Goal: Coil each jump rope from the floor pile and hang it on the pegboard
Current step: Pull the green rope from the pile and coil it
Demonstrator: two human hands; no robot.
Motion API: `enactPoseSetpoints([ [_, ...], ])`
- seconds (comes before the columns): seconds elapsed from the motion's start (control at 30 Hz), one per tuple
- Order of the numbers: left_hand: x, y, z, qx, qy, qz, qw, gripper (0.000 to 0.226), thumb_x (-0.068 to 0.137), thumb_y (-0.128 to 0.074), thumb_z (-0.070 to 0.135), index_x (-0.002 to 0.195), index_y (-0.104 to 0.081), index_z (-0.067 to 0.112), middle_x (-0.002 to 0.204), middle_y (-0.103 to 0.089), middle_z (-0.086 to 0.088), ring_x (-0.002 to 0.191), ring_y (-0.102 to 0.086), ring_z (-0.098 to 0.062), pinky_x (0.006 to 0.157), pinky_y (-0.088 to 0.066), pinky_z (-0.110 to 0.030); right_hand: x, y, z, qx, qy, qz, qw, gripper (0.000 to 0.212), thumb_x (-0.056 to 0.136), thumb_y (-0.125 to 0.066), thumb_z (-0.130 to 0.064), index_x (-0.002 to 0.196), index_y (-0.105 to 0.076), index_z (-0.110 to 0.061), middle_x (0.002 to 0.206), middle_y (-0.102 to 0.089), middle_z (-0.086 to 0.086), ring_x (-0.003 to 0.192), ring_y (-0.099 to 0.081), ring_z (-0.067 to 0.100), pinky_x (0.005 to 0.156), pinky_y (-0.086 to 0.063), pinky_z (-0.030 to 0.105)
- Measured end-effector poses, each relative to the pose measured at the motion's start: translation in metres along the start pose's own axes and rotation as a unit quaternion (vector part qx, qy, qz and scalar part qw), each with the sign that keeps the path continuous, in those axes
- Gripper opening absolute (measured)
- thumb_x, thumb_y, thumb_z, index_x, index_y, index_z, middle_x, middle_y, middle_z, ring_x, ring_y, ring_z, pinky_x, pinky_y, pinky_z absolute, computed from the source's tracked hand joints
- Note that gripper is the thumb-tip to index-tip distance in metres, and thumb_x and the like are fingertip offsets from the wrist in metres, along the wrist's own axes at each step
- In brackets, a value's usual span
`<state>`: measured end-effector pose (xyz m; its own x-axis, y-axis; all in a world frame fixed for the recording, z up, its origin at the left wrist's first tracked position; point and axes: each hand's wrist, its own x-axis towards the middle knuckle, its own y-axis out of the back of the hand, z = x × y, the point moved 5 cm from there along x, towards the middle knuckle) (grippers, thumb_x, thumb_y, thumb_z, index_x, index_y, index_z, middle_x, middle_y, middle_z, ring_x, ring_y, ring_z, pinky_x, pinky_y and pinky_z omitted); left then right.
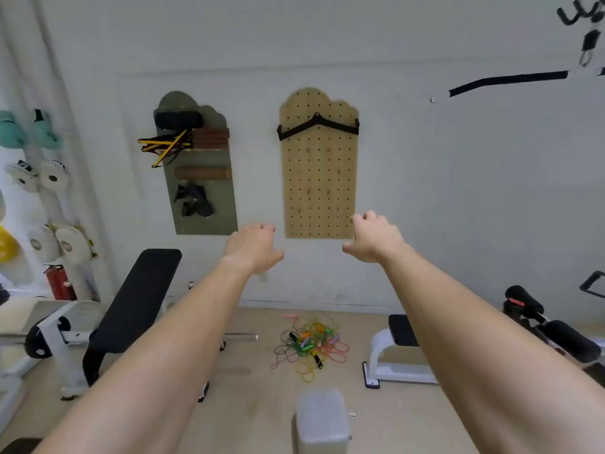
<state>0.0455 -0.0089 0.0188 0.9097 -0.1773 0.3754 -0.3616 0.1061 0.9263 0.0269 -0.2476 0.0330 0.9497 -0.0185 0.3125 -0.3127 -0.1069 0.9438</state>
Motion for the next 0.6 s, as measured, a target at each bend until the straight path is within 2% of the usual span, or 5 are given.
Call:
enactPoseSetpoints([
  [0.23,0.141,-0.048,-0.039,0.006,-0.009,0.004,1.000,0.057,0.092,-0.051,0.044,0.142,-0.046,0.017,0.138,-0.054,-0.005,0.125,-0.049,-0.027,0.090,-0.047,-0.041,0.144,-0.039,-0.011,-0.023,-0.010,-0.015,1.000,0.056,0.088,-0.057,-0.041,0.136,-0.044,-0.017,0.132,-0.045,0.010,0.122,-0.045,0.030,0.096,-0.043,0.045],
  [0.4,0.250,-0.067,-0.060,-0.021,-0.010,0.018,1.000,0.055,0.093,-0.052,0.043,0.141,-0.046,0.017,0.140,-0.053,-0.004,0.126,-0.050,-0.025,0.091,-0.048,-0.041,0.254,-0.047,-0.017,-0.007,-0.009,0.000,1.000,0.055,0.088,-0.056,-0.039,0.137,-0.044,-0.017,0.133,-0.046,0.011,0.123,-0.045,0.031,0.097,-0.043,0.046],
  [0.6,0.370,-0.130,-0.061,-0.011,-0.011,-0.005,1.000,0.058,0.093,-0.052,0.043,0.143,-0.044,0.016,0.139,-0.053,-0.005,0.125,-0.050,-0.026,0.094,-0.049,-0.043,0.370,-0.093,0.011,0.004,-0.011,-0.010,1.000,0.059,0.086,-0.055,-0.037,0.140,-0.043,-0.016,0.137,-0.045,0.011,0.124,-0.045,0.031,0.099,-0.045,0.046],
])
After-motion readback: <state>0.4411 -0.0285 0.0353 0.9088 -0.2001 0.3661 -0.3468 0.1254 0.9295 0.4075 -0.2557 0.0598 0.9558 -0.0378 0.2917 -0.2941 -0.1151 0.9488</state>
